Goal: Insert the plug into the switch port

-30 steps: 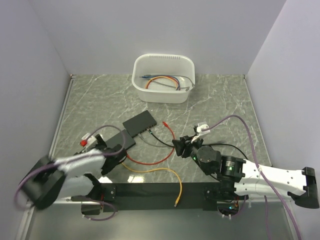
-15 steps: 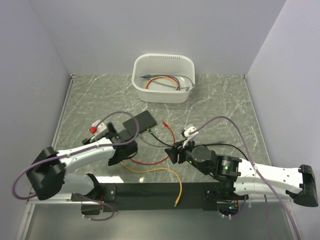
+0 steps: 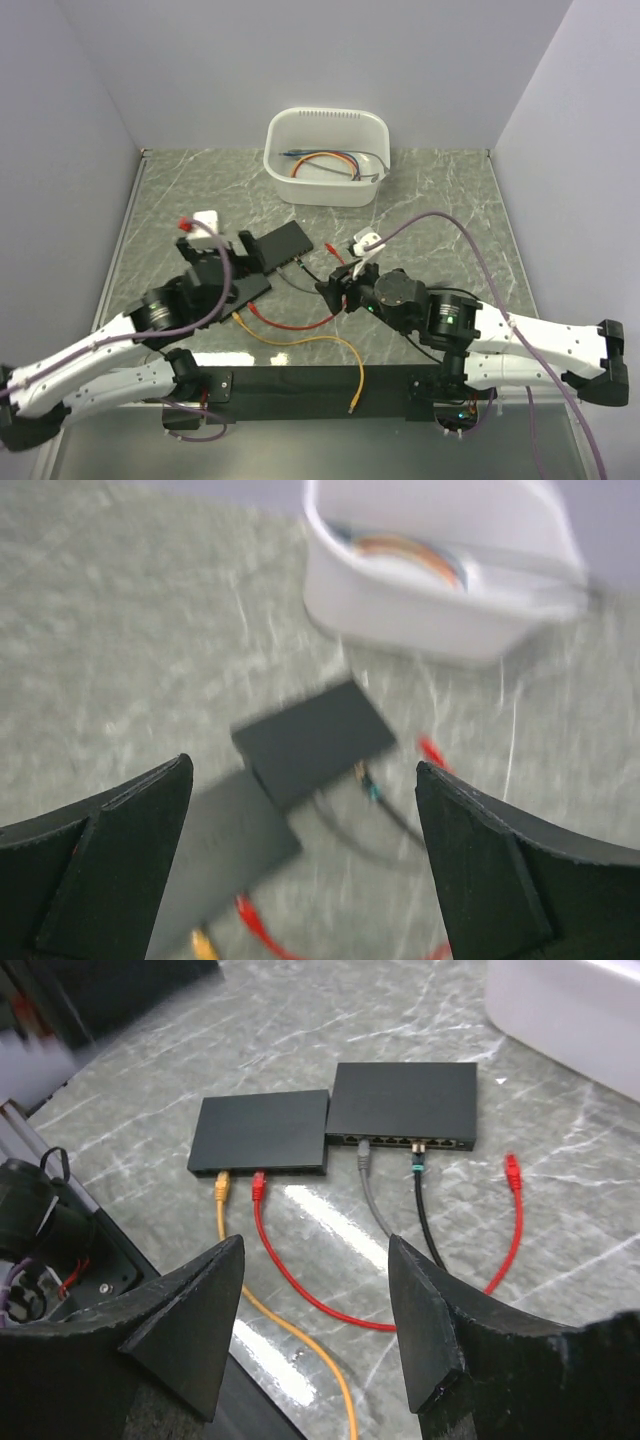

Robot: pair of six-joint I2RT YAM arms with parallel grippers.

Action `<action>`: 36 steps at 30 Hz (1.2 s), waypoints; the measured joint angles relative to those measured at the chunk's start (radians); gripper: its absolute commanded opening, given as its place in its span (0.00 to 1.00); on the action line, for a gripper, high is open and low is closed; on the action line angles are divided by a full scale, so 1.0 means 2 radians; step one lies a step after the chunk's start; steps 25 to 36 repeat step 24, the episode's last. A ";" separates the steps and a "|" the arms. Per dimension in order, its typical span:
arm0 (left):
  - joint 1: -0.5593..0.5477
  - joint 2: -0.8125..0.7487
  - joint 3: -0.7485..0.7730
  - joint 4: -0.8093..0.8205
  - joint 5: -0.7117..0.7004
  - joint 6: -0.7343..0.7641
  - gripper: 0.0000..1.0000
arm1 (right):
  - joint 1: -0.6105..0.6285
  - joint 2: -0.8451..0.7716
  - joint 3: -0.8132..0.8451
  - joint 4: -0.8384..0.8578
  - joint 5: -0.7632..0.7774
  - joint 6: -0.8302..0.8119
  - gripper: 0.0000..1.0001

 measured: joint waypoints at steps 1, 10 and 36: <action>0.022 -0.017 -0.009 0.026 0.010 0.021 0.99 | 0.000 -0.008 0.000 -0.006 0.003 0.000 0.66; 0.346 0.015 -0.090 0.181 0.100 0.048 0.98 | -0.001 -0.152 -0.043 -0.021 0.024 0.002 0.95; 0.519 0.064 -0.259 0.396 0.190 0.012 0.97 | -0.001 -0.273 -0.084 -0.046 0.036 0.000 0.98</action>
